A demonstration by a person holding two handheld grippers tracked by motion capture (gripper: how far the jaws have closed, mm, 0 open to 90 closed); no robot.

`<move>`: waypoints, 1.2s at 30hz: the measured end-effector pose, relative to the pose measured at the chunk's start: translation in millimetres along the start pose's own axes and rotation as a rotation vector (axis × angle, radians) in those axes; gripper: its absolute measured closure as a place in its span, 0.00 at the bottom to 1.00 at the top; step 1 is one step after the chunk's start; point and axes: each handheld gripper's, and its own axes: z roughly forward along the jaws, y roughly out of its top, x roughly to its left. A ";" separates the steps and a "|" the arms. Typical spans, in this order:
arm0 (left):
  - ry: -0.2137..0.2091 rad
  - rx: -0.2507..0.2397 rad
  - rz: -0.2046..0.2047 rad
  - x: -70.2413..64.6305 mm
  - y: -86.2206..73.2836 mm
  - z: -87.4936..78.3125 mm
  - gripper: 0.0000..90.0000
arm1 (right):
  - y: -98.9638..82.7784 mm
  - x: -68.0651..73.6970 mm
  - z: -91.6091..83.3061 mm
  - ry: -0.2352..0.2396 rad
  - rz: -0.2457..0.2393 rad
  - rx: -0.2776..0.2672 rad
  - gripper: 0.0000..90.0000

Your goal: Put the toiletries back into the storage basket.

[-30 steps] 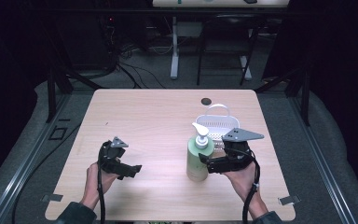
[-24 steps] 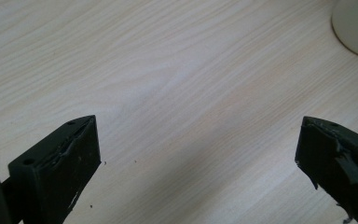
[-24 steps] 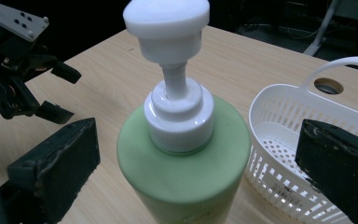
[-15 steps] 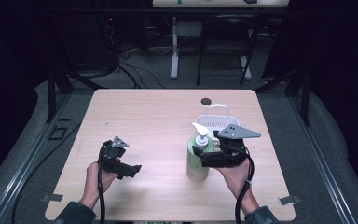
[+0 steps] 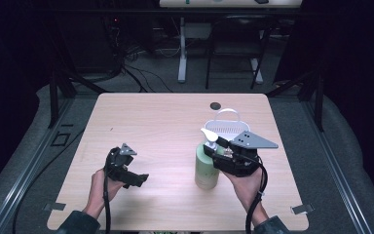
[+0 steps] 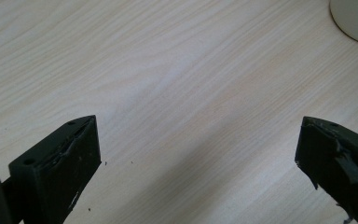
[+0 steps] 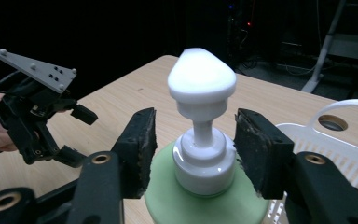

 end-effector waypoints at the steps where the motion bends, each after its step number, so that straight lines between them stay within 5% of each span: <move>1: -0.001 -0.001 0.000 -0.1 0.1 0.1 0.00 | -0.3 0.2 -0.6 -0.006 0.005 -0.008 0.56; 11: 0.010 0.001 0.005 0.6 0.1 -0.8 0.00 | -4.4 2.0 -2.5 -0.014 0.035 -0.086 0.66; 24: 0.019 -0.006 0.002 0.4 0.7 -1.0 0.00 | -5.7 2.6 -2.3 -0.024 0.057 -0.113 0.73; 36: 0.018 -0.001 0.007 2.0 0.5 -1.1 0.00 | -6.3 7.1 -2.5 -0.065 0.007 -0.121 0.75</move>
